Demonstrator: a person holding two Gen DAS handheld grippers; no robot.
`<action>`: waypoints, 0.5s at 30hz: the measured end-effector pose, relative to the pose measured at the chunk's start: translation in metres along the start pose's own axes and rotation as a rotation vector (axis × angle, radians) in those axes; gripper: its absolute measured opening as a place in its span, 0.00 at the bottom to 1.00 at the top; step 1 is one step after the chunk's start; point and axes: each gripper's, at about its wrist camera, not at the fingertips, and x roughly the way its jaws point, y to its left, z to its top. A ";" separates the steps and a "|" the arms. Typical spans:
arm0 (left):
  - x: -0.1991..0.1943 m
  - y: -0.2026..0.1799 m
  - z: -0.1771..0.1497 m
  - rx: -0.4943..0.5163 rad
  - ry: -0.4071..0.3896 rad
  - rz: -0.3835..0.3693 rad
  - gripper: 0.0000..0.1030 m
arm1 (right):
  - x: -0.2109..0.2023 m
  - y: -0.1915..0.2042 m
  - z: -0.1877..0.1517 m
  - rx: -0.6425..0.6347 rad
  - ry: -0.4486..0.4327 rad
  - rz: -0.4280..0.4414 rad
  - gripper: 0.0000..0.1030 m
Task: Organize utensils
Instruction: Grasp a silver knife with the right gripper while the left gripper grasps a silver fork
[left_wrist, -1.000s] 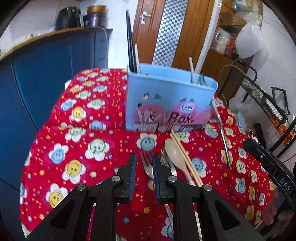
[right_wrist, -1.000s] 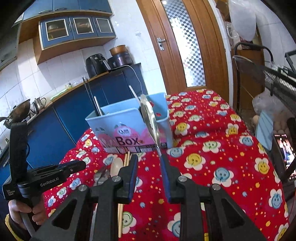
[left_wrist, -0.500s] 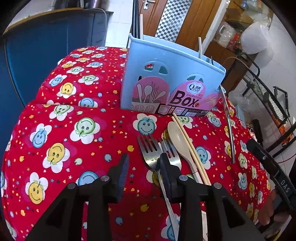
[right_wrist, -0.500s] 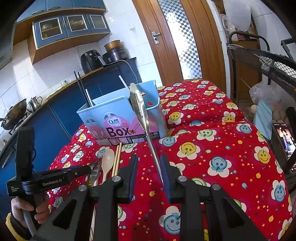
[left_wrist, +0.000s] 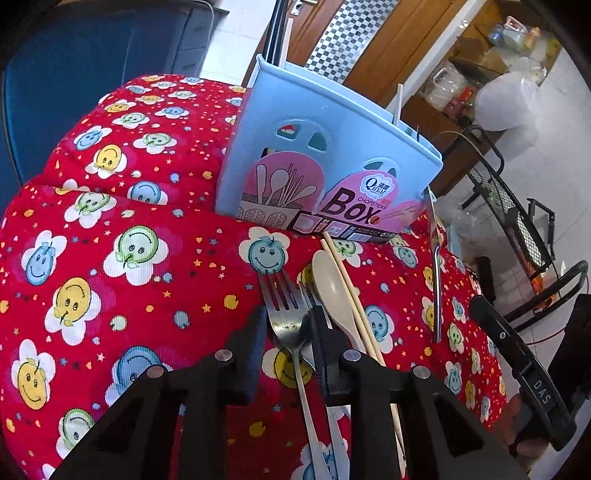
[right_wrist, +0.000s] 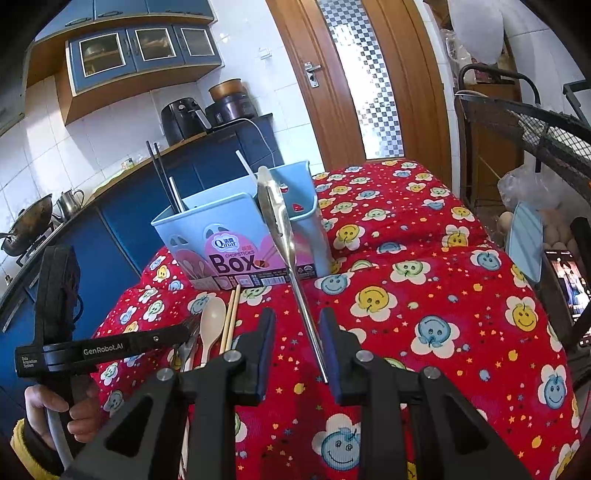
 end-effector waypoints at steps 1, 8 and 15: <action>0.000 0.000 0.000 0.002 -0.001 -0.002 0.22 | 0.000 0.000 0.000 -0.004 0.001 -0.001 0.26; -0.010 0.006 -0.003 -0.009 -0.030 0.048 0.22 | 0.004 0.005 0.009 -0.044 0.021 -0.006 0.26; -0.012 0.017 0.002 -0.013 -0.011 0.098 0.23 | 0.016 0.012 0.024 -0.114 0.063 -0.016 0.26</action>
